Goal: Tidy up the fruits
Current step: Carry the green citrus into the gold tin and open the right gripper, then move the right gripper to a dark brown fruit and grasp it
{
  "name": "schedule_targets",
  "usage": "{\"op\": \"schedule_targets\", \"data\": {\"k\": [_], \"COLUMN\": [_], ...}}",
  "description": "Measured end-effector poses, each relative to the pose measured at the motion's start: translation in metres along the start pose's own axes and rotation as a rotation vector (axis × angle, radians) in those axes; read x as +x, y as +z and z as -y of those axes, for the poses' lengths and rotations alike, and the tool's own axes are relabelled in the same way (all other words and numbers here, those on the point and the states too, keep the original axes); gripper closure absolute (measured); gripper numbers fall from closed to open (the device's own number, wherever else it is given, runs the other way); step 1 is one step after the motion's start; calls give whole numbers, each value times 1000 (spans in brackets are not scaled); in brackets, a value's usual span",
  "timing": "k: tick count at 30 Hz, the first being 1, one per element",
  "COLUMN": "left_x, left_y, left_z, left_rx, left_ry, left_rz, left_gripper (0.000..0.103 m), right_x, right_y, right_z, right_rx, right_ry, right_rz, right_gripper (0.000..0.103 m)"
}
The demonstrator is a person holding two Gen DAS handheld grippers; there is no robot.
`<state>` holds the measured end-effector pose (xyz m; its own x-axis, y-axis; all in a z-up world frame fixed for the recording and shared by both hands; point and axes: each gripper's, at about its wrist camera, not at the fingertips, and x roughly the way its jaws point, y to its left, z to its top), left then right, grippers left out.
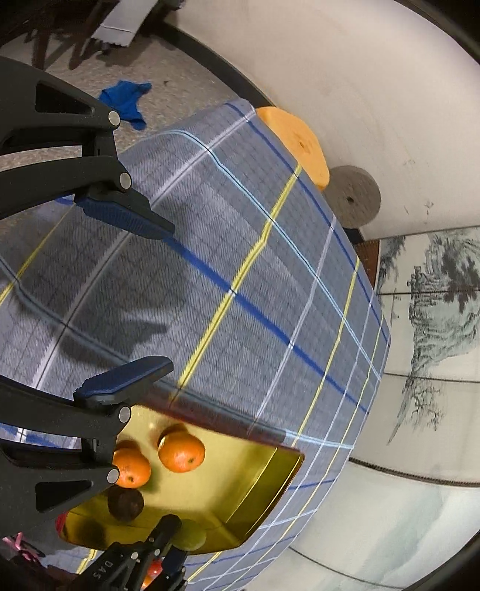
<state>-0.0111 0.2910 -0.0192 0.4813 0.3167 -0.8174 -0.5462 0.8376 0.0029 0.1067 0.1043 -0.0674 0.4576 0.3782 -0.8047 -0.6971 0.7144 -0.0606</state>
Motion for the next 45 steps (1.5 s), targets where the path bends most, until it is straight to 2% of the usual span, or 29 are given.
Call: {"op": "schedule_targets", "data": {"k": [16, 26, 28, 30, 38, 45], "left_x": [5, -1, -3, -5, -18, -28], "left_y": [-2, -4, -4, -4, -6, -20], "left_z": [-2, 13, 16, 19, 40, 82], "left_rx": [-1, 22, 25, 29, 71, 167], "left_ry": [-10, -39, -45, -51, -97, -164], "left_rz": [-21, -14, -10, -8, 10, 8], "left_gripper": [37, 37, 36, 37, 37, 37], "right_x": [26, 26, 25, 21, -23, -80], "right_y": [-1, -5, -5, -5, -16, -59], "right_z": [-10, -9, -9, -10, -2, 29], "right_rx": [-37, -24, -16, -13, 34, 109], "right_ry": [-11, -14, -3, -11, 2, -51], "right_rz": [-72, -70, -65, -51, 33, 97], "right_gripper": [70, 69, 66, 60, 60, 60]}}
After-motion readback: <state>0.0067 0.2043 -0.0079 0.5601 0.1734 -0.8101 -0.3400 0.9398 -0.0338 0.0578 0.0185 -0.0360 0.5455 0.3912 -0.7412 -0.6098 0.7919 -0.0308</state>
